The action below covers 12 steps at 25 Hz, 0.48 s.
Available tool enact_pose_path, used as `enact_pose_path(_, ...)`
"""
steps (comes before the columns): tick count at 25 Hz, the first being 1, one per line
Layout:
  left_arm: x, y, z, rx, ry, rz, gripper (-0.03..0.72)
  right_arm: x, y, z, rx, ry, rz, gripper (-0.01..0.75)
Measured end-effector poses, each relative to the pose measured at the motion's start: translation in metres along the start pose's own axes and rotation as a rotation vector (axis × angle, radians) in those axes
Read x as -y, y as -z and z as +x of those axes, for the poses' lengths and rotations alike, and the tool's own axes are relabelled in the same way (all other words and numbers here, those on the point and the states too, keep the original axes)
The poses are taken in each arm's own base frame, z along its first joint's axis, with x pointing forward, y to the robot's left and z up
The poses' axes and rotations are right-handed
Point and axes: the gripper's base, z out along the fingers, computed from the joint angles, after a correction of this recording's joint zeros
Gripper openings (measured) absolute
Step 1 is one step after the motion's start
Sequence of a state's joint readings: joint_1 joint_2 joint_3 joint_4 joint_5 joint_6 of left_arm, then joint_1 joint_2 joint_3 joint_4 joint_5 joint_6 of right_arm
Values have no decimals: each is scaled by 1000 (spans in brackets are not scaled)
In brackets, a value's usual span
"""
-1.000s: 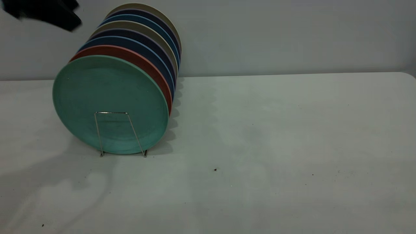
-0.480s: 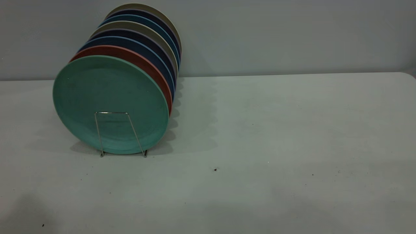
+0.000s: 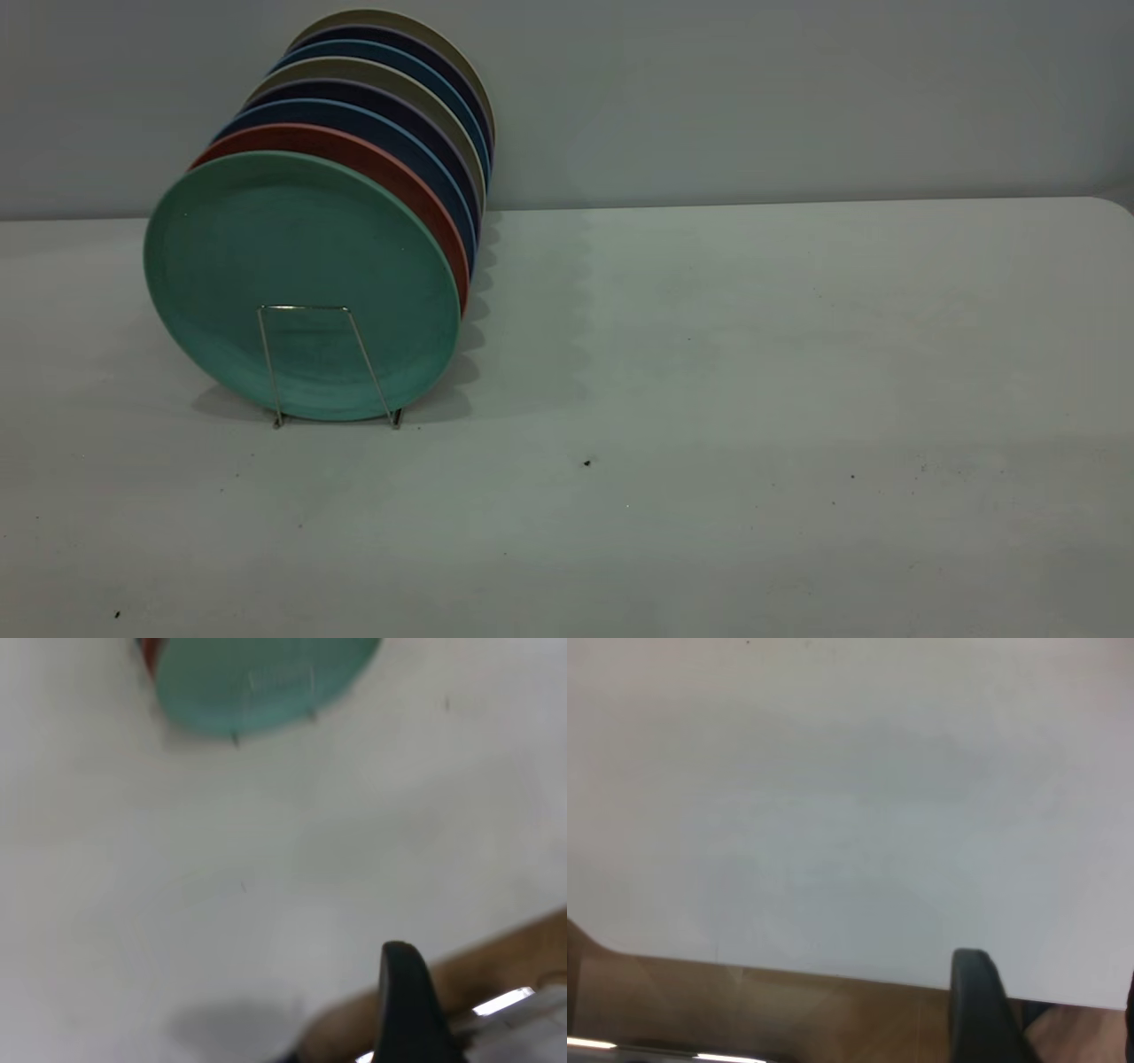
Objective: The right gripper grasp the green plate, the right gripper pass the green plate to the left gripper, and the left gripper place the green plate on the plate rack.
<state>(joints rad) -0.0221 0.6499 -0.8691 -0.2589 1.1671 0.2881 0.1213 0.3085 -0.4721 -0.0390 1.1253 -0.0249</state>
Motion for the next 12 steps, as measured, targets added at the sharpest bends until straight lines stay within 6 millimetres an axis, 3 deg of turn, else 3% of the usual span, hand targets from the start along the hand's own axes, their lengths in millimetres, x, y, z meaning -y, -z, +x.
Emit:
enact_pose_path(4, 1, -26, 50, -35, 49, -35, 451, 0, 0, 0, 0, 0, 0, 405)
enact_pose_path(7, -1, -40, 77, -18, 69, -82, 451, 0, 0, 0, 0, 0, 0, 405)
enact_pose_path(12, 1, -36, 102, 46, 60, -149, 451, 0, 0, 0, 0, -1, 0, 405)
